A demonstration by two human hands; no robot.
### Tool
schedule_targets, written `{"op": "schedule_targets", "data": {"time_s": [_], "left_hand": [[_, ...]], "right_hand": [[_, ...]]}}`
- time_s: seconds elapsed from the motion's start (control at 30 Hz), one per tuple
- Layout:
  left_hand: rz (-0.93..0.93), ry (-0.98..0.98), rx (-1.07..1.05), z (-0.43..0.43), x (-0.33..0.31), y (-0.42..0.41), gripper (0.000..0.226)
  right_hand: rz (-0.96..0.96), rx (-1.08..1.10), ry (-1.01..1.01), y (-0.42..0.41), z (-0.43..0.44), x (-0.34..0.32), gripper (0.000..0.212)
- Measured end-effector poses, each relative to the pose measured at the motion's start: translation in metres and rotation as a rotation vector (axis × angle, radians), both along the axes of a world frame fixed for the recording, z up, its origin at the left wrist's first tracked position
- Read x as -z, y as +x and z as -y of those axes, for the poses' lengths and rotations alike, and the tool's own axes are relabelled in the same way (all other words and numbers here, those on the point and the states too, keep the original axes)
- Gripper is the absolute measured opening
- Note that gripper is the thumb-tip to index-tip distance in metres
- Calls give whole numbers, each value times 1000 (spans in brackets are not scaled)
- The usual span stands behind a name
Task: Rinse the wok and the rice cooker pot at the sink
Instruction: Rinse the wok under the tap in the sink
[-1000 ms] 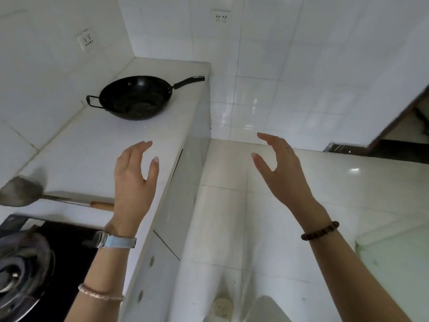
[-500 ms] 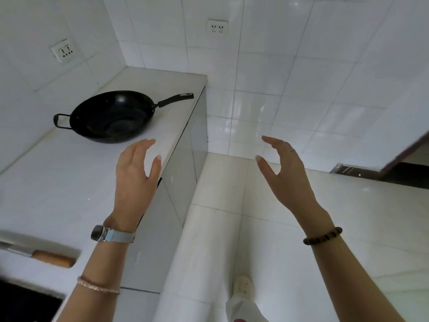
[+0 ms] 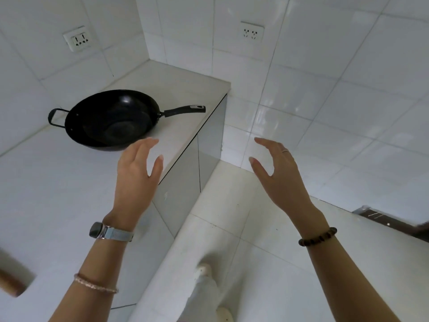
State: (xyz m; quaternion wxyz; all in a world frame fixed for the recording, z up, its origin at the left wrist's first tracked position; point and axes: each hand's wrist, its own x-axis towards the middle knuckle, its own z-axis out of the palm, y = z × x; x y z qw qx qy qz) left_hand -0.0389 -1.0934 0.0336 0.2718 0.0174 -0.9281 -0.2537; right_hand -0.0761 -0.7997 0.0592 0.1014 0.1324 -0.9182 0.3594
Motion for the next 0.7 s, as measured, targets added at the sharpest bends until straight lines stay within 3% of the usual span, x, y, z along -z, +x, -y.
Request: {"op": "schedule_targets", "data": {"time_s": [0.7], "left_hand": [[56,40,-171,61,-4,-243,38]], "right_hand": [[53,-261,-16,-290,108,0,41]]}}
